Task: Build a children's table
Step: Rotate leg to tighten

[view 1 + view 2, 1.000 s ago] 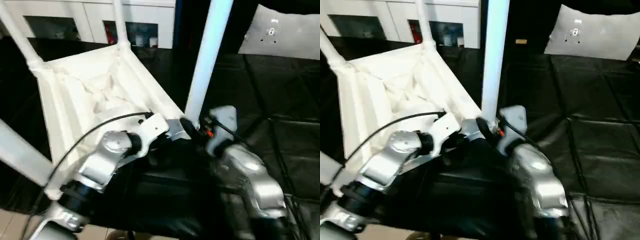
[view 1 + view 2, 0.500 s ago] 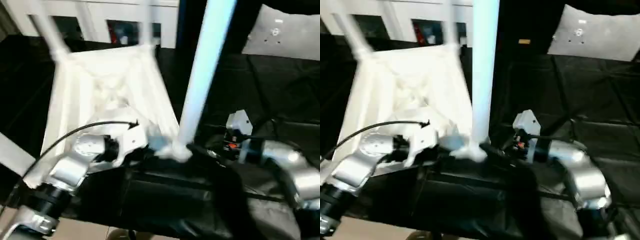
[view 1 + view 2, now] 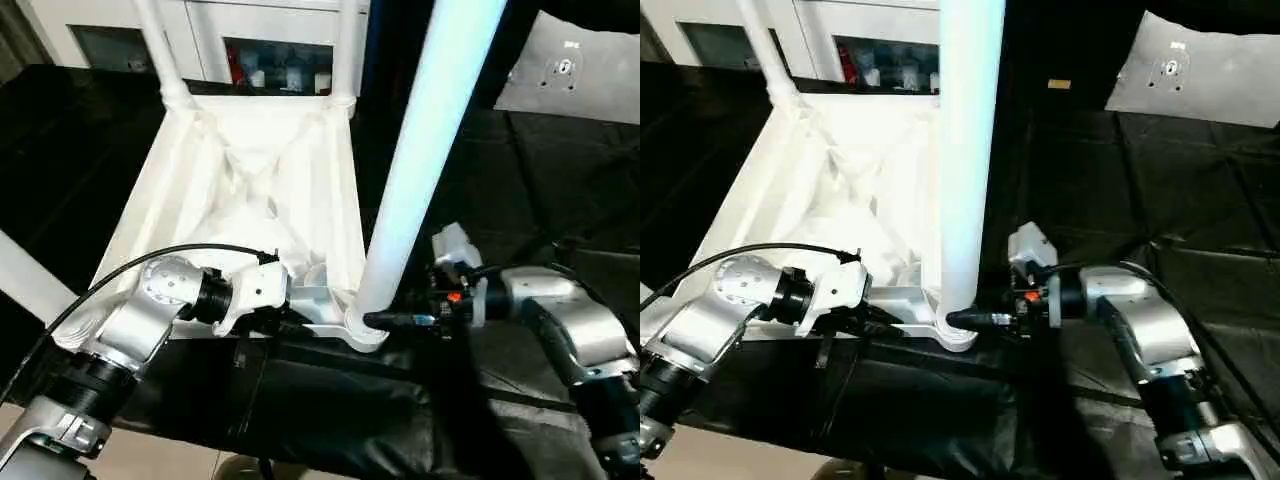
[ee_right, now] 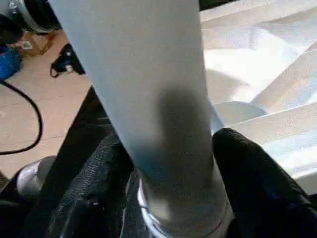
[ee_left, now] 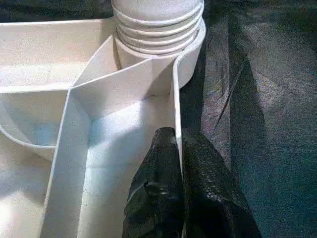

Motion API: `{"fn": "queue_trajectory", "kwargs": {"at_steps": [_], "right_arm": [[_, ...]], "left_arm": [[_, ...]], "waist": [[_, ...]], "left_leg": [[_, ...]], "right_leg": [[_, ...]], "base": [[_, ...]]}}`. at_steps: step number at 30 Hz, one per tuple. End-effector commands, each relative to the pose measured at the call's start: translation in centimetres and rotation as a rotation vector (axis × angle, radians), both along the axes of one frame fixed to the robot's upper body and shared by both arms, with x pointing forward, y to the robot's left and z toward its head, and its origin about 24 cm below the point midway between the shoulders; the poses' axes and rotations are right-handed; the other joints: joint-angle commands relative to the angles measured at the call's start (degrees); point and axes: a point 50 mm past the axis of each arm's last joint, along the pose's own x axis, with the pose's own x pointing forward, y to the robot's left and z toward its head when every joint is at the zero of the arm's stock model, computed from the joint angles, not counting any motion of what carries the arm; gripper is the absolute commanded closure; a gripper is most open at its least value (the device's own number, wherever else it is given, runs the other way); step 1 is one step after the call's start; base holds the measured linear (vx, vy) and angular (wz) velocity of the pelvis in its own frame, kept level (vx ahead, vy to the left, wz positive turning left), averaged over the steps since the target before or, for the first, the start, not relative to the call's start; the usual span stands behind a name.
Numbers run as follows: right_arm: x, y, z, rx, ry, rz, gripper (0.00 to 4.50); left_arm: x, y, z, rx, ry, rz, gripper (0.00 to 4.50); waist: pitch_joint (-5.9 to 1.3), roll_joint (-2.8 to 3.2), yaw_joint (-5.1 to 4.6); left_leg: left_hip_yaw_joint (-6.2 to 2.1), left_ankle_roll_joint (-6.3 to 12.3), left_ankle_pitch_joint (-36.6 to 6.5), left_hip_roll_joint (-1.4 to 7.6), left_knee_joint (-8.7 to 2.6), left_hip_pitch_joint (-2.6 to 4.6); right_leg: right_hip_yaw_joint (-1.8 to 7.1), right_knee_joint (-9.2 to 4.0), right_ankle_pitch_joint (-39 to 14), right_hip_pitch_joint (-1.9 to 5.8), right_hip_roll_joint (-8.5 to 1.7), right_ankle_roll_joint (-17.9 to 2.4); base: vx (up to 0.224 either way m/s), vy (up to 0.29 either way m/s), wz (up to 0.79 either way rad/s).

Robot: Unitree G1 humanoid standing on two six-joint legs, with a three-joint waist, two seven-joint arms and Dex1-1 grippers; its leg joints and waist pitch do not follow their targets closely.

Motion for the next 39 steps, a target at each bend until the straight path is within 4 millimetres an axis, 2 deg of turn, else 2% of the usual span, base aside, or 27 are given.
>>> {"fn": "queue_trajectory", "kwargs": {"at_steps": [1,7,8,12,13,14,15,16,17,18,19,22,25,26,27,30,32,33,34,37,39], "right_arm": [[0.0,0.2,0.2,0.004,0.0,0.04,2.06],[-0.1,0.3,0.0,0.007,0.021,0.05,2.42],[-0.2,0.4,-0.1,0.022,0.03,0.037,2.44],[-0.4,1.8,-0.6,0.04,0.023,-0.067,2.46],[-0.4,2.6,-1.0,0.007,-0.004,-0.139,2.46],[-0.2,3.4,-1.4,-0.02,-0.012,-0.218,2.47],[0.0,4.0,-1.5,-0.017,-0.013,-0.277,2.5],[0.2,4.5,-1.5,0.004,0.002,-0.34,2.5],[0.6,5.2,-1.5,0.027,0.034,-0.429,2.51],[0.6,5.2,-1.5,0.027,0.034,-0.429,2.52],[1.0,6.2,-1.6,0.045,0.063,-0.543,2.53],[1.2,8.0,-1.8,0.051,0.07,-0.691,2.54],[1.1,9.6,-1.8,0.082,0.076,-0.772,2.54],[1.1,9.7,-1.8,0.088,0.072,-0.776,2.54],[1.2,9.8,-1.7,0.097,0.056,-0.793,1.98],[1.2,9.4,-1.7,0.116,0.043,-0.813,1.77],[1.3,8.1,-1.7,0.132,0.054,-0.856,1.38],[1.3,7.2,-1.7,0.129,0.041,-0.845,1.38],[1.3,6.5,-1.7,0.126,0.03,-0.834,1.33],[1.2,4.6,-1.4,0.101,-0.012,-0.809,1.09],[1.2,4.2,-1.4,0.096,-0.02,-0.8,0.96]], "left_arm": [[-0.4,-0.4,-0.3,0.025,0.018,-0.075,4.5],[-0.4,-0.2,-0.4,0.025,0.023,-0.059,4.5],[-0.3,-0.2,-0.4,0.013,0.02,-0.028,4.5],[0.7,-1.1,-0.2,-0.037,-0.002,0.137,4.5],[1.0,-2.0,0.1,-0.075,0.002,0.205,4.5],[1.2,-2.8,0.3,-0.099,-0.001,0.251,4.5],[1.3,-3.4,0.4,-0.11,-0.008,0.284,4.5],[1.4,-3.9,0.5,-0.118,-0.011,0.316,4.5],[1.6,-4.7,0.6,-0.131,-0.015,0.348,4.5],[1.6,-4.7,0.6,-0.131,-0.015,0.348,4.5],[1.7,-6.1,0.8,-0.161,-0.014,0.398,4.5],[2.1,-8.0,1.1,-0.18,-0.037,0.488,4.5],[2.4,-9.2,0.9,-0.165,-0.068,0.558,4.5],[2.4,-9.3,0.8,-0.162,-0.072,0.567,4.5],[2.4,-9.4,0.7,-0.149,-0.079,0.57,4.5],[2.3,-9.2,0.4,-0.127,-0.088,0.564,4.5],[2.2,-8.6,0.2,-0.101,-0.092,0.564,4.5],[2.1,-8.0,0.1,-0.098,-0.09,0.546,4.5],[2.1,-7.6,0.0,-0.097,-0.089,0.532,4.5],[1.6,-6.7,0.0,-0.094,-0.087,0.445,4.5],[1.4,-6.5,-0.1,-0.093,-0.082,0.425,4.5]], "waist": [[-3.48,-0.39,-0.24],[-3.53,-0.23,-0.16],[-3.47,-0.01,-0.15],[-3.24,-0.28,-0.25],[-3.09,-0.32,-0.34],[-2.9,-0.75,-0.6],[-2.72,-0.88,-0.79],[-2.47,-0.96,-1.14],[-2.38,-0.92,-1.36],[-2.37,-0.9,-1.6],[-2.64,-1.15,-2.07],[-2.6,-1.18,-3.04],[-2.89,-0.98,-3.12],[-2.99,-0.95,-3.04],[-3.17,-0.8,-3.02],[-3.27,-0.85,-2.89],[-3.42,-0.49,-2.71],[-3.48,-0.22,-2.64],[-3.64,-0.4,-2.48],[-3.92,-0.34,-2.34],[-4.02,-0.41,-2.26]], "left_leg": [[0.0,5.56,-6.5,1.99,-3.32,0.49],[-0.02,5.1,-6.5,2.06,-3.36,0.55],[-0.05,5.05,-6.6,2.06,-3.38,0.56],[-0.07,4.01,-8.2,2.02,-3.6,0.59],[-0.06,3.74,-8.7,2.0,-3.7,0.57],[-0.14,2.48,-9.9,1.82,-3.9,0.48],[-0.25,1.9,-10.4,1.83,-4.12,0.37],[-0.38,1.02,-12.4,1.62,-4.28,0.34],[-0.59,0.57,-13.2,1.6,-4.38,0.26],[-0.64,0.18,-13.4,1.48,-4.41,0.26],[-0.82,-0.03,-13.8,1.43,-4.31,0.25],[-0.73,-0.05,-13.4,1.38,-4.29,0.29],[-0.63,0.43,-12.2,1.43,-4.19,0.3],[-0.56,0.88,-11.3,1.41,-4.16,0.19],[-0.53,0.98,-10.8,1.4,-4.09,0.17],[-0.39,1.74,-9.5,1.37,-4.01,0.05],[-0.37,2.15,-8.9,1.39,-3.96,0.09],[-0.39,2.1,-9.0,1.41,-3.97,0.14],[-0.44,2.19,-9.0,1.45,-3.91,0.15],[-0.39,2.73,-7.0,1.44,-3.74,0.03],[-0.29,3.68,-5.8,1.41,-3.53,0.0]], "right_leg": [[2.56,-3.75,-5.0,3.06,-3.79,-16.3],[2.57,-3.71,-5.0,3.07,-3.78,-16.2],[2.56,-3.69,-4.8,3.01,-3.77,-16.3],[2.64,-4.07,-7.8,2.95,-3.84,-15.9],[2.66,-4.29,-9.2,2.89,-3.82,-15.4],[2.63,-4.69,-14.1,2.88,-3.89,-13.8],[2.59,-4.78,-16.5,2.87,-3.85,-12.9],[2.5,-5.27,-22.5,2.59,-3.89,-10.9],[2.46,-5.46,-25.3,2.6,-4.03,-10.0],[2.5,-5.63,-26.8,2.57,-3.99,-9.2],[2.49,-5.93,-28.4,2.48,-4.09,-8.0],[2.65,-6.03,-26.3,1.89,-3.81,-7.5],[2.78,-5.94,-23.3,1.9,-3.73,-7.8],[2.8,-5.73,-19.8,2.05,-3.62,-8.5],[2.81,-5.58,-18.3,2.24,-3.6,-8.9],[2.81,-5.24,-13.8,2.5,-3.58,-10.0],[2.79,-5.09,-11.9,2.73,-3.59,-10.9],[2.76,-5.1,-11.9,2.78,-3.6,-11.0],[2.73,-5.05,-11.0,3.04,-3.58,-11.1],[2.7,-4.61,-6.9,3.27,-3.55,-12.2],[2.73,-4.33,-4.1,3.52,-3.57,-13.1]], "base": [[0.0,0.0,0.0],[0.0,0.0,0.0],[0.0,0.0,0.0],[0.0,0.0,0.0],[0.0,0.0,0.0],[0.0,0.0,0.0],[0.0,0.0,0.0],[-0.052,0.002,-0.08],[-0.052,0.002,-0.08],[0.0,0.0,0.0],[0.0,0.0,0.0],[0.0,0.0,0.0],[0.0,0.0,0.0],[0.0,0.0,0.0],[0.0,0.0,0.0],[0.0,0.0,0.0],[0.0,0.0,0.0],[0.0,0.0,0.0],[0.0,0.0,0.0],[0.0,0.0,0.0],[0.0,0.0,0.0]]}}
